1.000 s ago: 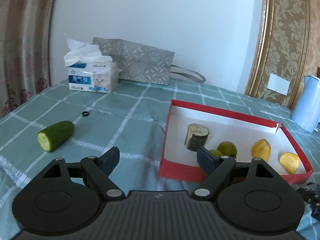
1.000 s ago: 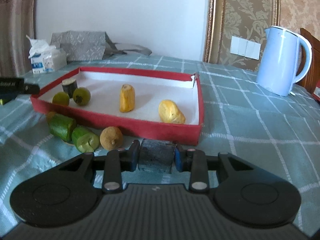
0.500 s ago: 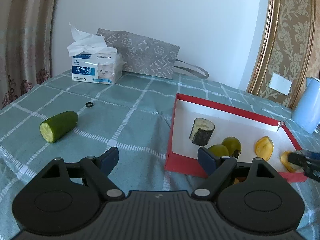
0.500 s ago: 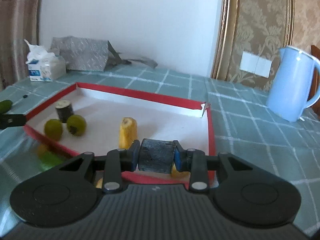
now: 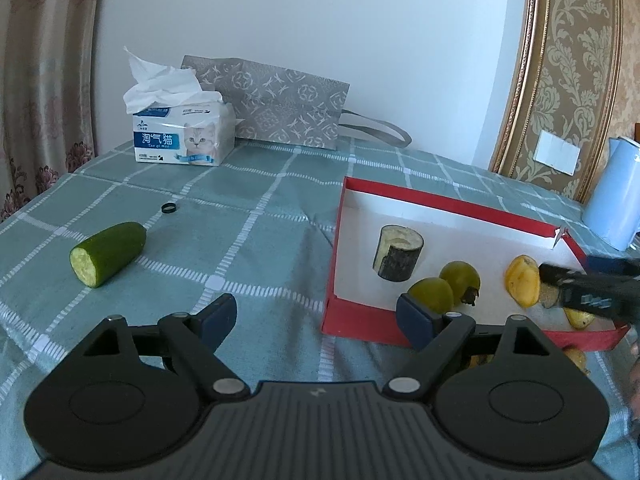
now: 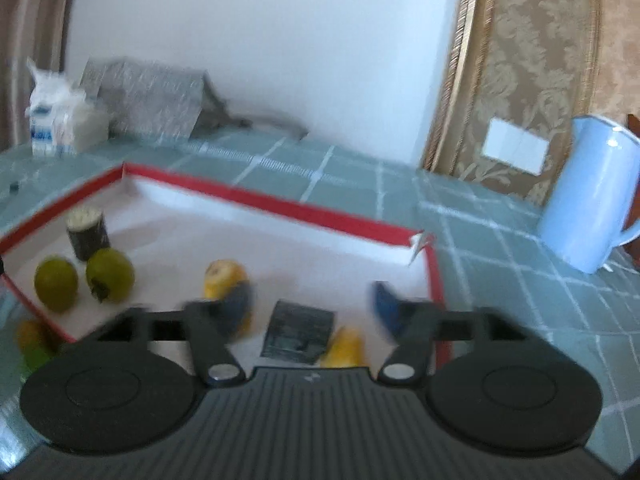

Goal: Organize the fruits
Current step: 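Carry the eggplant slice into the tray and open the right gripper, then move the left tool to a small brown round fruit and close on it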

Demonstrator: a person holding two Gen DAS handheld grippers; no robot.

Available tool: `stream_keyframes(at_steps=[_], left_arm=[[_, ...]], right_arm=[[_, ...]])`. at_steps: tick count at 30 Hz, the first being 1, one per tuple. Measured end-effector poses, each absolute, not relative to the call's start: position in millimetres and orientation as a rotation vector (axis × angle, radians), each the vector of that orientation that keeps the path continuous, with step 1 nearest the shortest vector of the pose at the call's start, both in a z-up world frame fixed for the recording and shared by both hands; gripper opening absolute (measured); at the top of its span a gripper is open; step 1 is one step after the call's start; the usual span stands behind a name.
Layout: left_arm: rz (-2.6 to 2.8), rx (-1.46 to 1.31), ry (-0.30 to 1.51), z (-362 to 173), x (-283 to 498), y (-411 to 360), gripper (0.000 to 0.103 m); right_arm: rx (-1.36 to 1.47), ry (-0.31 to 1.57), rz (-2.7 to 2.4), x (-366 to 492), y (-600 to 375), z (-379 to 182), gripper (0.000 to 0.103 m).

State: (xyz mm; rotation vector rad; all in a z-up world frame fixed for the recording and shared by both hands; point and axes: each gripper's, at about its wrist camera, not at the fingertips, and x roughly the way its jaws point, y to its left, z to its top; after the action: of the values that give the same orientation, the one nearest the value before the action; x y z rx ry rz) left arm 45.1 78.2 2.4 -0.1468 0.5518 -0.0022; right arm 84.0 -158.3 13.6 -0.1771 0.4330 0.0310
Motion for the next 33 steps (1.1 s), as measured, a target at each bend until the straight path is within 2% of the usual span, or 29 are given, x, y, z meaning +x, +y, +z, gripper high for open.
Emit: stream_keyframes(at_steps=[3, 4, 15, 22, 33], left_arm=[[-0.006, -0.150, 0.554, 2.4, 45.3, 79.3, 0.087], [-0.005, -0.148, 0.555, 2.2, 45.0, 79.1, 0.087], [-0.041, -0.044, 0.537, 0.8, 37.8, 61.7, 0.087], [-0.068, 0.082, 0.491, -0.8, 29.0, 39.0, 0.087], [-0.038, 0.148, 0.570, -11.2, 46.7, 27.2, 0.087]], right_arm=[[-0.168, 0.310, 0.016, 52.2, -165.7, 28.8, 0.094], [-0.170, 0.275, 0.004, 40.0, -166.3, 32.4, 0.103], [-0.285, 0.223, 0.006, -35.2, -156.1, 8.6, 0.103], [-0.245, 0.312, 0.012, -25.2, -161.2, 4.8, 0.103], [-0.143, 0.355, 0.038, -20.2, -174.1, 8.2, 0.103]])
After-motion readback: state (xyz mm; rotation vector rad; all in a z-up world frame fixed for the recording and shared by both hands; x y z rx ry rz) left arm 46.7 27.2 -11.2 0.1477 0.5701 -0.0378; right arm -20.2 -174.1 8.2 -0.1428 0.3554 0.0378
